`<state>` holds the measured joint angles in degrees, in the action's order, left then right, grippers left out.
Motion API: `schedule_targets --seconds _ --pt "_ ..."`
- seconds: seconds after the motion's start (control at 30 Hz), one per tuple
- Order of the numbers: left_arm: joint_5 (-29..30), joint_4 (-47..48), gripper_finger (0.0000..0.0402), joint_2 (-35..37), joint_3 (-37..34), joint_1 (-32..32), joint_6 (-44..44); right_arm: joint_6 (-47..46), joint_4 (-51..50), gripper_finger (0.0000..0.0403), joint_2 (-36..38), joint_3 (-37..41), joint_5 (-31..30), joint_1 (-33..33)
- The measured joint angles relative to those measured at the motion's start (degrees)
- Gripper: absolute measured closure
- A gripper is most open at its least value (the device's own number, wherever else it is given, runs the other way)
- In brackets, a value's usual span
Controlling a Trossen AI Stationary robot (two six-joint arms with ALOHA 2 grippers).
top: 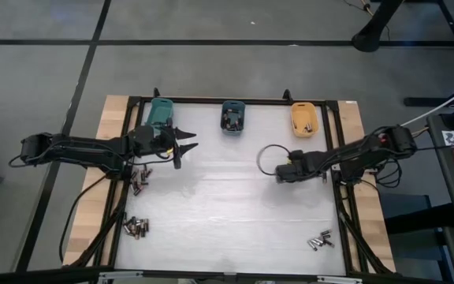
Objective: Sort batteries
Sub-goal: Put the brown battery into the dark green bin
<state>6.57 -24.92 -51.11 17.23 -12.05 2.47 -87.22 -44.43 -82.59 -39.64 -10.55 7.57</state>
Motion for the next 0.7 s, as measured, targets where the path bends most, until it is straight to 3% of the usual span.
schedule_targets --seconds 0.1,0.27,0.33,0.47,0.6,0.7 --pt "-2.9 -1.5 0.0244 -0.1 0.0 0.0 -1.2 7.1 3.5 0.0388 0.3 -4.5 -2.3 0.0" --pt "-17.6 -5.3 0.0247 -2.0 0.0 0.2 0.7 26.3 17.8 0.0388 0.6 -11.7 -3.7 0.0" --pt "-21.4 -8.0 0.025 -3.9 0.0 0.9 2.5 34.0 24.8 0.0383 0.5 -13.1 -0.9 -0.1" --pt "-22.9 -13.6 0.0256 -9.5 0.0 4.1 9.9 45.0 39.9 0.0382 0.5 -13.7 7.8 -0.1" --pt "-22.9 -18.0 0.0257 -16.1 0.0 8.5 25.5 46.7 42.9 0.0386 0.1 -13.6 11.6 -0.1" --pt "-22.4 -25.9 0.0253 -20.4 0.1 11.1 29.7 46.7 44.3 0.0384 -1.8 -13.6 15.3 -0.1"
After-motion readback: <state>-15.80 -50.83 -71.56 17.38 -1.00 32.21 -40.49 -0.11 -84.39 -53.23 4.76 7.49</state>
